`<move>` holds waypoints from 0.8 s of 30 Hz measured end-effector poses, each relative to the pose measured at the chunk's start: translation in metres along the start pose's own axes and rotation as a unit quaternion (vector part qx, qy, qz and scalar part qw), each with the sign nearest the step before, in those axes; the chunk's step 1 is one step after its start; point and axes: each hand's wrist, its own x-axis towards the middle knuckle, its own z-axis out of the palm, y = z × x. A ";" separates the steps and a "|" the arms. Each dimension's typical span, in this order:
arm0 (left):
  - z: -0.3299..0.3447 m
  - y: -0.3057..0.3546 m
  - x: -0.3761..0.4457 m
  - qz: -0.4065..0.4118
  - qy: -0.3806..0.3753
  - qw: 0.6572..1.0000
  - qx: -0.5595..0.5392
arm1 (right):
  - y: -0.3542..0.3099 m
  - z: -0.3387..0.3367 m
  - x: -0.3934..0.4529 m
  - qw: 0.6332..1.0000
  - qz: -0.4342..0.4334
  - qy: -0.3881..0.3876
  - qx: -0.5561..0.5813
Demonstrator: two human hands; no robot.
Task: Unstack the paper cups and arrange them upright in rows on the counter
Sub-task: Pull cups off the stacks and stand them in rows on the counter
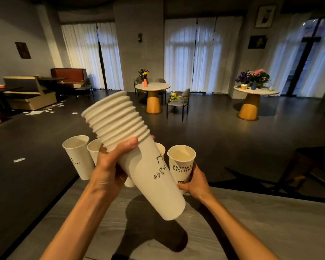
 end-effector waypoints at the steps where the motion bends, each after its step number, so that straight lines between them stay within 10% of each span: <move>1: 0.004 -0.004 -0.002 -0.003 0.000 1.000 0.003 | -0.001 -0.001 -0.002 1.000 -0.002 -0.007 -0.003; 11: 0.052 -0.038 -0.008 -0.077 -0.030 0.996 -0.037 | -0.001 -0.071 -0.053 0.996 0.064 0.063 0.015; 17: 0.100 -0.059 0.001 -0.106 -0.043 0.993 -0.034 | -0.052 -0.113 -0.114 0.869 0.054 -0.332 0.362; 24: 0.114 -0.053 0.014 -0.015 -0.054 0.997 0.059 | -0.052 -0.134 -0.104 0.966 -0.044 -0.225 0.123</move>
